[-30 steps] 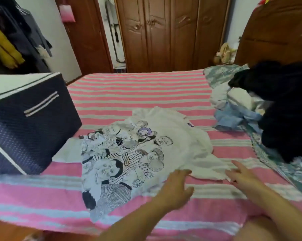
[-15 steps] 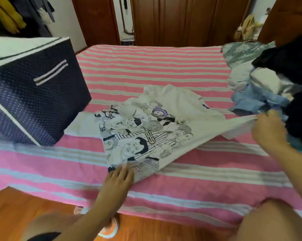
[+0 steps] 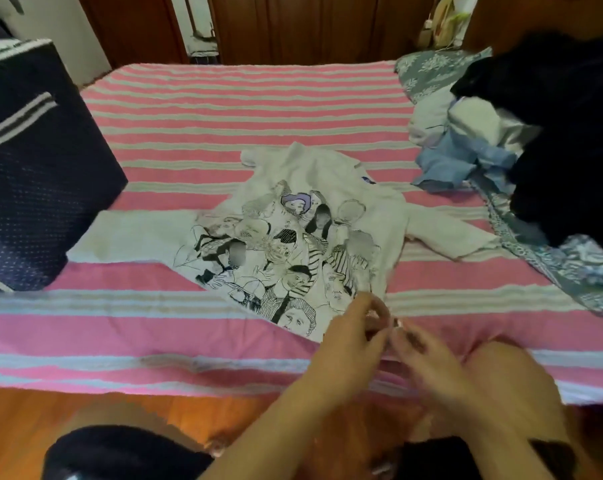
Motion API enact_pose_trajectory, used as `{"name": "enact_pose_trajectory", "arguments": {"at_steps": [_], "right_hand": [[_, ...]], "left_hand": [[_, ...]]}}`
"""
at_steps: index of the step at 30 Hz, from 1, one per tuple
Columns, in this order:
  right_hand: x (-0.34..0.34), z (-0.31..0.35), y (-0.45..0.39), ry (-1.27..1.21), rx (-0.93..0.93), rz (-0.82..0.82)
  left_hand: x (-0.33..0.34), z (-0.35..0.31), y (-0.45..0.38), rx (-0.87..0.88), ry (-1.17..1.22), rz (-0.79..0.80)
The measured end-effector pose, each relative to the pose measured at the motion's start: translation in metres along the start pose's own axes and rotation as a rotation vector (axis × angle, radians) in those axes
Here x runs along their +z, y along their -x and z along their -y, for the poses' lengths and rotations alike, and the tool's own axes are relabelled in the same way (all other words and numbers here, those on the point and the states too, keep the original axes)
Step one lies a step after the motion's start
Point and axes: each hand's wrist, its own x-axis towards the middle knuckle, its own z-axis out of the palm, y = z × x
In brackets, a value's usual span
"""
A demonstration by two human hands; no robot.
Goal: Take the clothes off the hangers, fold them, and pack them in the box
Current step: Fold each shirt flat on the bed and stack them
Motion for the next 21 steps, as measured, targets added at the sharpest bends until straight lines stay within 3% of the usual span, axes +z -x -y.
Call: {"name": "enact_pose_trajectory", "arguments": {"at_steps": [2, 4, 8, 10, 12, 14, 17, 21], "right_hand": [[-0.007, -0.018, 0.006, 0.146, -0.136, -0.172], [-0.024, -0.018, 0.002, 0.246, -0.162, -0.414], [-0.078, -0.003, -0.011, 0.216, -0.167, -0.947], [-0.099, -0.002, -0.020, 0.214, -0.213, -1.087], [-0.109, -0.013, -0.037, 0.445, -0.095, -0.899], [-0.112, -0.024, -0.050, 0.727, -0.010, -0.679], [-0.117, -0.024, -0.050, 0.862, -0.047, -0.696], [-0.130, -0.023, -0.038, 0.921, -0.022, -0.663]], "left_hand": [[0.007, 0.010, 0.010, -0.032, 0.128, 0.131], [-0.006, 0.031, 0.017, 0.047, 0.037, 0.112], [-0.099, 0.089, -0.004, 0.094, -0.564, -0.374], [-0.151, 0.117, -0.022, 0.046, -0.818, -0.392], [-0.184, 0.134, -0.033, -0.044, -0.901, -0.250], [-0.193, 0.145, -0.034, -0.023, -0.933, -0.151], [-0.190, 0.153, -0.030, 0.093, -0.956, -0.093], [-0.185, 0.150, -0.035, 0.151, -0.883, -0.157]]}}
